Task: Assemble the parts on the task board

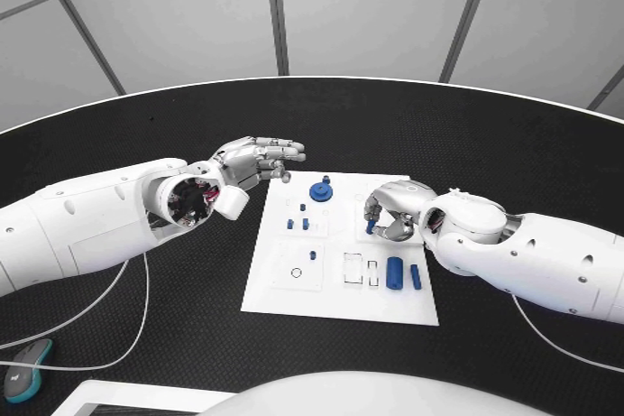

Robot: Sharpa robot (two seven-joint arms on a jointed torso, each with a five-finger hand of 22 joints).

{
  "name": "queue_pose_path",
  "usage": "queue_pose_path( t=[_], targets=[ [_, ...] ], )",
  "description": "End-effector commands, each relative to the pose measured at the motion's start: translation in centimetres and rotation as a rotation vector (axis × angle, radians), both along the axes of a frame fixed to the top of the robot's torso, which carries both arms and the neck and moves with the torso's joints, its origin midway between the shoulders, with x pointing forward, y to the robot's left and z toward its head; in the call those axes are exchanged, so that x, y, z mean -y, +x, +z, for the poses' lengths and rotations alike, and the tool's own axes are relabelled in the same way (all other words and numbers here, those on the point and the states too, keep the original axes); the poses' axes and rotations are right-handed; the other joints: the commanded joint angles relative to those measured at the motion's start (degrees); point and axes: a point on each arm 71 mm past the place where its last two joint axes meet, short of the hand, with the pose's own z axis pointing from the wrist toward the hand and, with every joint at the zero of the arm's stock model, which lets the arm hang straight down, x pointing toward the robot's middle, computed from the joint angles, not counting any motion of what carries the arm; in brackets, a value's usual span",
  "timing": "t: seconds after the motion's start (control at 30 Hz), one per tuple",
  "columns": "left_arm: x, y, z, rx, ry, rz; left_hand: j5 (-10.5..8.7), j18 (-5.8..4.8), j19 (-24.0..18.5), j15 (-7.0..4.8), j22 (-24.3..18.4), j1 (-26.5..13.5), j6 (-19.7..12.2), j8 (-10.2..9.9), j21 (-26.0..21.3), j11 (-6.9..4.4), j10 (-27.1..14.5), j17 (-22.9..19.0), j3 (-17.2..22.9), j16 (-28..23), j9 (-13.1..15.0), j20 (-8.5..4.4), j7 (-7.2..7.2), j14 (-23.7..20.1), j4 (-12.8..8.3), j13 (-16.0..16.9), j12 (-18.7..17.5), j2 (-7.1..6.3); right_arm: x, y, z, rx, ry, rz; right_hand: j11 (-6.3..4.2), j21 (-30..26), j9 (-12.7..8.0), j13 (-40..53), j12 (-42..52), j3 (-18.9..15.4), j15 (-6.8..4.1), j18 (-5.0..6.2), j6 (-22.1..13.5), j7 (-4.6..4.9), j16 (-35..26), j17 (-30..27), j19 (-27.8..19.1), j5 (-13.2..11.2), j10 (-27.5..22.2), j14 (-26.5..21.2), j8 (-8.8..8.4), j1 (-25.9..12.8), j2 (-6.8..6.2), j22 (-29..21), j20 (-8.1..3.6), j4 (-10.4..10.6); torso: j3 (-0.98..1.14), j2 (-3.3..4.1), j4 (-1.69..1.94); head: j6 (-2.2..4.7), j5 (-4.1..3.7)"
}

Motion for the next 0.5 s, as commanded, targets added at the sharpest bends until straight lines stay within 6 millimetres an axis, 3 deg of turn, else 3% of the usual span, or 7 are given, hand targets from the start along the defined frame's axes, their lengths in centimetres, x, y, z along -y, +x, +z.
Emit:
queue_pose_path(
  t=[0.03, 0.23, 0.5],
  targets=[
    [0.06, -0.05, 0.01, -0.001, -0.001, -0.002, 0.06, 0.85, -0.38, 0.11, -0.07, -0.10, -0.26, 0.32, -0.25, 0.12, -0.43, -0.07, -0.33, -0.31, 0.01, 0.03, 0.01, -0.38, -0.07, -0.09, 0.25, 0.55, -0.07, 0.01, -0.06, -0.004, -0.003, 0.002, -0.04, 0.34, 0.12, -0.08, 0.34, 0.32, -0.31, 0.54, 0.61, -0.04, 0.21, 0.07, 1.04, 0.37, 0.54, 1.99, 0.40, 0.32, 0.38, 4.70, -0.44, -0.02, -0.03, 0.04, 0.02, -0.08, 0.01],
    [0.03, -0.05, 0.01, -0.001, 0.000, -0.001, 0.06, 0.85, -0.38, 0.11, -0.07, -0.10, -0.26, 0.32, -0.25, 0.12, -0.43, -0.07, -0.33, -0.31, 0.01, 0.03, 0.01, -0.38, -0.07, -0.09, 0.25, 0.55, -0.16, 0.02, -0.18, -0.008, -0.006, 0.005, -0.14, 0.38, 0.28, -0.09, 0.47, 0.52, -0.40, 0.53, 1.18, -0.06, 0.20, 0.02, 1.07, 0.46, 1.06, 1.99, 0.64, 0.46, 0.61, 4.75, -0.54, -0.11, 0.05, 0.00, -0.02, -0.23, 0.09],
    [-0.07, -0.04, 0.00, -0.001, 0.001, 0.001, 0.06, 0.85, -0.38, 0.11, -0.07, -0.10, -0.26, 0.32, -0.25, 0.12, -0.43, -0.07, -0.33, -0.31, 0.01, 0.03, 0.01, -0.38, -0.07, -0.09, 0.25, 0.55, -0.24, 0.00, -0.32, -0.011, -0.007, 0.006, -0.18, 0.41, 0.38, -0.10, 0.55, 0.56, -0.44, 0.52, 1.54, -0.06, 0.20, 0.00, 1.09, 0.42, 1.42, 2.00, 0.79, 0.42, 0.74, 4.78, -0.59, -0.10, 0.02, 0.01, 0.00, -0.34, 0.15]
  ],
)
